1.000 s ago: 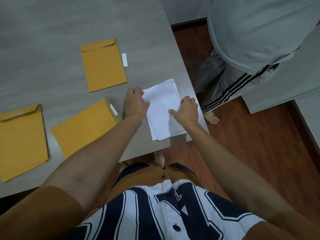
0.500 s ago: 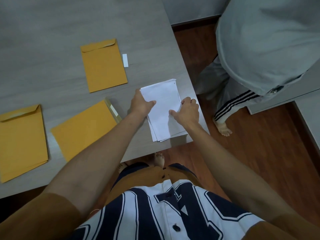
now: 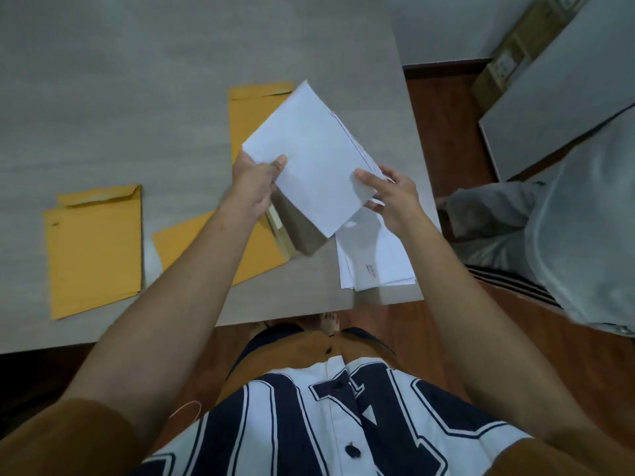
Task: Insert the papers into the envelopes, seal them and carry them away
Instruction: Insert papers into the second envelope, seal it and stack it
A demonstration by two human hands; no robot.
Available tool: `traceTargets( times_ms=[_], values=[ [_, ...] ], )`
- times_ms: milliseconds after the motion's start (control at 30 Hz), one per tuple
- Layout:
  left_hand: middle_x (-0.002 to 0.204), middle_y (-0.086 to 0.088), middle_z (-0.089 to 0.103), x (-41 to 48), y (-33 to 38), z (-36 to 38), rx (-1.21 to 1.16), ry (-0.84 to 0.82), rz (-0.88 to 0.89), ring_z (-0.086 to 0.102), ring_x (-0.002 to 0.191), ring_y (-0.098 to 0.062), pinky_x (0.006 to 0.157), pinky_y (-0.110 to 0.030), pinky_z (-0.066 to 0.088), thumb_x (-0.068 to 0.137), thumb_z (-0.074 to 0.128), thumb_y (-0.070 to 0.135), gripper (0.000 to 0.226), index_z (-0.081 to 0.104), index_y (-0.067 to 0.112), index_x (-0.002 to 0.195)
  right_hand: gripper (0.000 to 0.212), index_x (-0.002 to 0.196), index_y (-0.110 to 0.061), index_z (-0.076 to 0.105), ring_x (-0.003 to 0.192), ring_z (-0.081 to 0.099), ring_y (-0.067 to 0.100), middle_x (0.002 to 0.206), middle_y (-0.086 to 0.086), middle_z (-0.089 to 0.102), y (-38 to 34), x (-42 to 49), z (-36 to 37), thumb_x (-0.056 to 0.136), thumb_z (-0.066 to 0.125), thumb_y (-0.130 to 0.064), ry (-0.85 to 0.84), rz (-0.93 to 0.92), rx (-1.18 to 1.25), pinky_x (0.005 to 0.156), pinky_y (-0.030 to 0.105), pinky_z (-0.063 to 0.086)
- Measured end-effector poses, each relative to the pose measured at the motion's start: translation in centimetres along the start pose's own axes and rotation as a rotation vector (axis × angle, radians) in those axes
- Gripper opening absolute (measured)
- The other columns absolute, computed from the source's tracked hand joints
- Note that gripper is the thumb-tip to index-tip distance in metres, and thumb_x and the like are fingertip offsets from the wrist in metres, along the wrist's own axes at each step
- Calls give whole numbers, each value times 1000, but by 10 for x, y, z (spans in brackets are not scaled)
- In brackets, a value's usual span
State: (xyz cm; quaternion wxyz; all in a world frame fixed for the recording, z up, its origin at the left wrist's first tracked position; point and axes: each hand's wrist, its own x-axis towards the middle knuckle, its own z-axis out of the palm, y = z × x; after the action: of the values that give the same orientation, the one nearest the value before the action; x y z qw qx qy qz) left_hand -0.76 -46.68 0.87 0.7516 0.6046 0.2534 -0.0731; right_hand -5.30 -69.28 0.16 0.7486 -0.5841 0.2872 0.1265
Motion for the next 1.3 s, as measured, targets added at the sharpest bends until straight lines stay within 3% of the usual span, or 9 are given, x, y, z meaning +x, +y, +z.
traceTargets(
  times_ms=[100,200,333,500,700,900,1067,1200,1300],
  values=[
    [130,-11,63,6,13,-45,-110,12,-34,65,108,-26,82,-44,57,91,59,-8,47,48,6,135,29,104,-20,70,92,68,20,104,0,73,3,-6,46,77,81,-14,-210,61,89,93,42,49],
    [135,-14,60,4,16,-76,-181,6,-68,61,119,-31,83,-46,57,92,60,-6,48,48,7,136,38,115,-18,66,101,66,22,115,4,71,15,-9,80,80,77,-7,-289,54,102,92,42,45],
    [119,-7,69,1,18,-130,-196,3,-25,68,108,-24,86,-42,59,87,68,-3,38,58,7,122,48,129,-15,58,115,64,25,128,8,66,25,-13,125,84,73,-3,-293,6,51,94,45,54],
    [104,-1,72,1,25,-199,45,81,13,71,94,-19,81,-39,57,77,81,3,34,61,13,103,40,123,-10,63,107,69,24,118,7,71,32,-16,155,85,74,-10,-257,-152,-262,92,45,56],
    [110,-7,73,-1,30,-240,395,-83,52,72,97,-19,81,-34,58,70,85,-1,46,70,4,113,24,107,-10,67,92,73,17,102,6,74,50,-31,174,84,76,-11,-270,-252,-467,79,32,59],
    [77,-10,63,-13,-7,-248,556,-77,93,58,72,-19,67,-31,46,62,76,-20,32,64,10,67,15,81,-7,70,82,69,9,87,0,72,81,-45,177,75,79,4,-260,-233,-598,74,17,53],
    [74,-3,64,-15,-20,-246,500,9,104,60,62,0,62,-25,49,63,75,-21,29,69,5,76,16,89,-3,78,74,65,-3,83,1,73,88,-43,182,73,82,-2,-166,-231,-633,66,13,49],
    [85,-1,66,-12,-16,-234,468,86,-7,64,78,-16,70,-28,54,74,75,-9,25,65,11,86,37,105,-2,74,88,72,16,99,6,75,83,-40,180,73,86,-17,-112,-196,-605,74,28,60],
    [97,3,65,-7,-16,-221,510,112,85,64,90,-11,78,-22,54,81,70,-1,31,65,15,107,43,109,-7,72,89,72,17,104,4,74,68,-38,163,72,87,-23,-54,-182,-639,77,34,60]
  ],
)
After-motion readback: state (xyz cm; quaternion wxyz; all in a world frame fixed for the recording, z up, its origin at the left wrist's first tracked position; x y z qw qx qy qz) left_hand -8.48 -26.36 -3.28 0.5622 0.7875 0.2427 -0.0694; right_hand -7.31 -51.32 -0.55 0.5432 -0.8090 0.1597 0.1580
